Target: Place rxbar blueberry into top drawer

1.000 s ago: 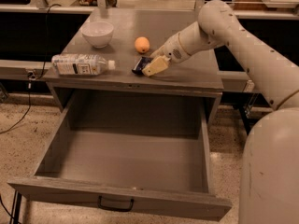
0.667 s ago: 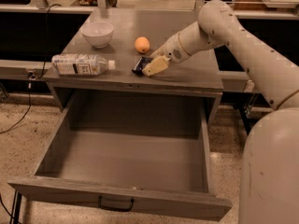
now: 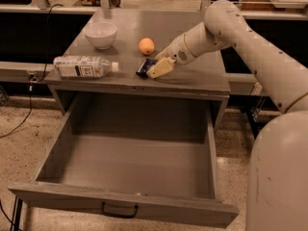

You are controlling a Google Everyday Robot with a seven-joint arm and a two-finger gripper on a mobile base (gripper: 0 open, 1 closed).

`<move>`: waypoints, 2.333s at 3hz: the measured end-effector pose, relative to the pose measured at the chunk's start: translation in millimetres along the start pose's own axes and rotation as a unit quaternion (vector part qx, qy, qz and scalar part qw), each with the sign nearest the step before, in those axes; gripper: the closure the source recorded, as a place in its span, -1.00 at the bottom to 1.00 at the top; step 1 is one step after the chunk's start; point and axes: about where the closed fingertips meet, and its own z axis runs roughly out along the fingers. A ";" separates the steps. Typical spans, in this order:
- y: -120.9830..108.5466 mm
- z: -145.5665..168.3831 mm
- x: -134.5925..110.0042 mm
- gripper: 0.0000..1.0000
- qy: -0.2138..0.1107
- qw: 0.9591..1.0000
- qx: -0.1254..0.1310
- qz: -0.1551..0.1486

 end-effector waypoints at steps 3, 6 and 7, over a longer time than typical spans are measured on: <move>0.0 -0.2 -0.3 1.00 0.000 1.000 0.000 0.000; 8.6 -11.3 -24.0 1.00 -0.103 0.993 -0.020 -0.062; 23.2 -23.0 -43.8 1.00 -0.157 0.980 -0.033 -0.117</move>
Offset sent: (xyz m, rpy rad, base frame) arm -0.1640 0.0930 0.0826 0.2138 -0.7632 0.4281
